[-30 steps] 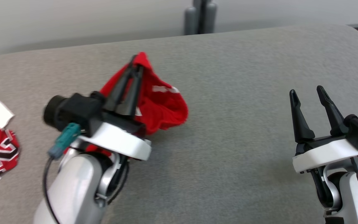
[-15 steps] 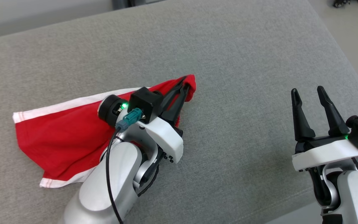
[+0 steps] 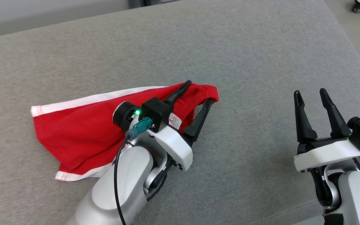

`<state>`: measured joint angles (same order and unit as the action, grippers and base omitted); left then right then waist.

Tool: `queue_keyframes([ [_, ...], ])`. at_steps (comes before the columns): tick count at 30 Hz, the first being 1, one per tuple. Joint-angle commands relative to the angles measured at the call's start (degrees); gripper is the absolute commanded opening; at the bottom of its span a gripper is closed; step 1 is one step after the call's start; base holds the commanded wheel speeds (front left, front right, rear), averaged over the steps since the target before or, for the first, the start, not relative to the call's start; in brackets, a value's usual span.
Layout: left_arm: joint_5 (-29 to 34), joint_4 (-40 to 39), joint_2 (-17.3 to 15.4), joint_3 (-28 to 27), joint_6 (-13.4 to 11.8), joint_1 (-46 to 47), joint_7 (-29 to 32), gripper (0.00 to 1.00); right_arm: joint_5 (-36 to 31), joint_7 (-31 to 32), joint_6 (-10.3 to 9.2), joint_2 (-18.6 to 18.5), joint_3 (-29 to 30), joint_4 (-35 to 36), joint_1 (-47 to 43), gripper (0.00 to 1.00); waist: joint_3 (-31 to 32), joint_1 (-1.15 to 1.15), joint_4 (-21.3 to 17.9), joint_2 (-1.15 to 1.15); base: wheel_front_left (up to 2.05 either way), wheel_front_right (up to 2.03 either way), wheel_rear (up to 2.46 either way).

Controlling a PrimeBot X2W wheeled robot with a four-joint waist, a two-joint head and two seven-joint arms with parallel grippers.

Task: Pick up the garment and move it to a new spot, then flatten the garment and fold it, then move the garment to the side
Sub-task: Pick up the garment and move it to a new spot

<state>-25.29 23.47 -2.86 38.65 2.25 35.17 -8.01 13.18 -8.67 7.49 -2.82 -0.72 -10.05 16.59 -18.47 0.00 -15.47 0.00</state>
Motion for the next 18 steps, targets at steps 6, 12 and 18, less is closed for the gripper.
queue_keyframes([
  [6,-1.35,-5.55,-1.93,-0.54,-1.5,-3.93,-0.83,1.0,-1.18,1.08,0.0,-0.2,0.88,0.59,-0.87,1.0,3.41,0.0,4.81,0.0,0.0,0.0,0.0],
  [12,-1.71,-11.0,-5.23,-0.87,-2.56,-6.93,1.76,1.0,-1.77,1.92,0.0,-0.24,1.73,1.53,-1.49,1.0,4.96,0.0,7.82,0.0,0.0,0.0,0.0],
  [18,-1.92,-15.35,-8.0,-2.06,-4.38,-9.38,3.03,1.0,-2.2,2.58,0.0,-0.22,2.43,2.4,-1.83,1.0,6.06,0.0,9.91,0.0,0.0,0.0,0.0],
])
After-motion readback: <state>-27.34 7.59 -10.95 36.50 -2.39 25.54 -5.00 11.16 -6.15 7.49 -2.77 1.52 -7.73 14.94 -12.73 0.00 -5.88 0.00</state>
